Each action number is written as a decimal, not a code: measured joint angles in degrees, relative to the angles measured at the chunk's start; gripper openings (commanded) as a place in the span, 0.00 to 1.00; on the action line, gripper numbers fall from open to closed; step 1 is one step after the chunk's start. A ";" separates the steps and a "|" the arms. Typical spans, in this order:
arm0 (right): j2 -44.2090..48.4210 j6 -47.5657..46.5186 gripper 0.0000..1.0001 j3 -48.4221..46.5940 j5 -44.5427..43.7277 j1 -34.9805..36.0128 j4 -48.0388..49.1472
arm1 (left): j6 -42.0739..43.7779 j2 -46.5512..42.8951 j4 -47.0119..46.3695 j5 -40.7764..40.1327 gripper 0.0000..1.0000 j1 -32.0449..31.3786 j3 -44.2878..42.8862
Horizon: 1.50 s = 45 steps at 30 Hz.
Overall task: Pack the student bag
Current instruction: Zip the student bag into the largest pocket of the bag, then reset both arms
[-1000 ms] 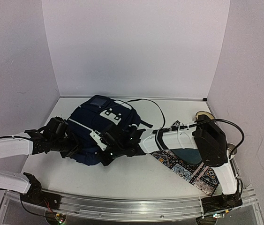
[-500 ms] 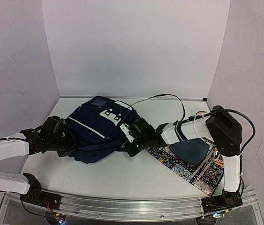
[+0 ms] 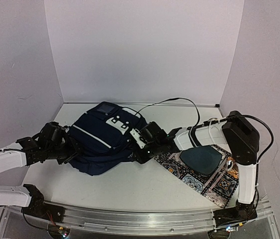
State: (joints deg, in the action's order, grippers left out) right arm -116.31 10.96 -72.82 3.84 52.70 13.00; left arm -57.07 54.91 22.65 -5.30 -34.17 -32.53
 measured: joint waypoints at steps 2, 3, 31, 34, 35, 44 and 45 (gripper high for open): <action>1.65 -0.25 0.70 0.02 -0.48 -0.16 -0.58 | 1.16 -0.83 0.02 -0.43 0.73 0.45 -0.02; 2.79 -0.41 0.74 0.02 -0.86 -0.29 -0.84 | 1.87 -1.22 0.09 -0.60 0.77 0.95 -0.13; 69.39 2.06 0.98 28.28 -39.57 -25.30 2.75 | 30.56 -20.82 7.94 -16.08 1.00 22.76 -18.17; 80.56 1.32 0.98 30.46 -43.04 -25.41 0.62 | 32.09 -27.90 8.74 -18.88 1.00 22.75 -17.82; 83.81 1.10 0.98 31.14 -43.82 -25.41 -0.34 | 32.70 -30.68 8.87 -19.85 1.00 22.75 -17.54; 101.05 1.61 0.98 37.02 -44.14 -25.45 -10.94 | 35.48 -50.88 8.98 -23.20 1.00 22.77 -11.82; 101.69 1.84 0.98 37.60 -43.82 -25.45 -11.57 | 35.63 -52.11 9.22 -23.25 1.00 22.76 -10.93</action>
State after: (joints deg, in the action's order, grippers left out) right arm -14.62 12.80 -35.21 -39.98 27.24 1.43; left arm -21.44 2.80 31.86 -28.55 -11.41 -43.46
